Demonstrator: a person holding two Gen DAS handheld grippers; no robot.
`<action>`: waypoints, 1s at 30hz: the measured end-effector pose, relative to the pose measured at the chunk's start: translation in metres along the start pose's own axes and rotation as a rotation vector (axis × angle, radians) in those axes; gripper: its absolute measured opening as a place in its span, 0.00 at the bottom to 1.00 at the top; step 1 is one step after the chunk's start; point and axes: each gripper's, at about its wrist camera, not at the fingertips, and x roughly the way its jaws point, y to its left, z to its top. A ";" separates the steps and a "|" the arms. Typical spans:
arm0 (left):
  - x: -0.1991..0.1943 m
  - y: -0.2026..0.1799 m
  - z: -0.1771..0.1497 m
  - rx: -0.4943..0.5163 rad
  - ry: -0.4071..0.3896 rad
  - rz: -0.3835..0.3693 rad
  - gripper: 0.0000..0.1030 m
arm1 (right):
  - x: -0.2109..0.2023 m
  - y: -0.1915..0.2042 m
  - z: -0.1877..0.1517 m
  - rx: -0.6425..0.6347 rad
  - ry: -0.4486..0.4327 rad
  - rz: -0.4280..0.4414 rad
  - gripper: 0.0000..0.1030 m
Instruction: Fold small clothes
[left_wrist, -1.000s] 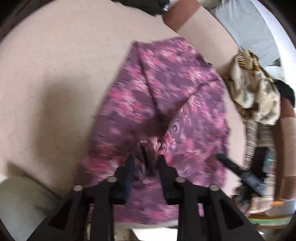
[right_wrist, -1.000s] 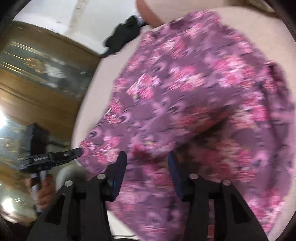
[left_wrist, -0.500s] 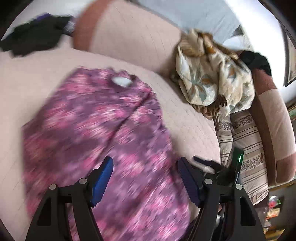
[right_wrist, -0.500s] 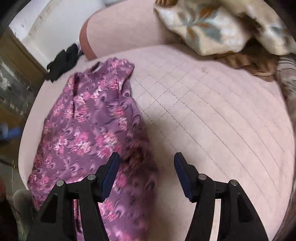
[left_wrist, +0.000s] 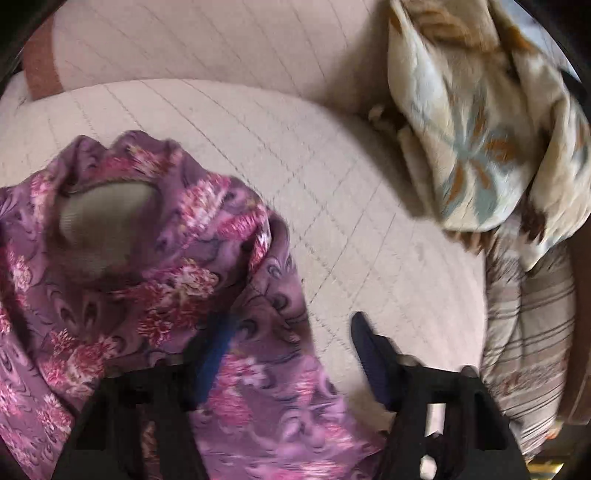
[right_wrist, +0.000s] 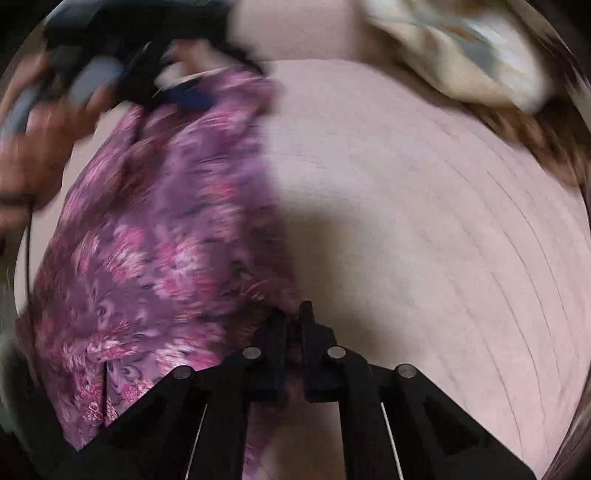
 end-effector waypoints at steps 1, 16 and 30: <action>0.002 -0.002 -0.003 0.038 0.004 0.031 0.21 | 0.000 -0.007 -0.002 0.021 0.007 -0.001 0.05; -0.014 0.030 0.016 -0.166 -0.038 -0.125 0.51 | -0.001 0.031 -0.003 -0.122 -0.113 -0.172 0.56; -0.038 0.008 0.030 -0.090 -0.192 -0.047 0.07 | -0.019 -0.025 0.000 0.096 -0.050 -0.011 0.04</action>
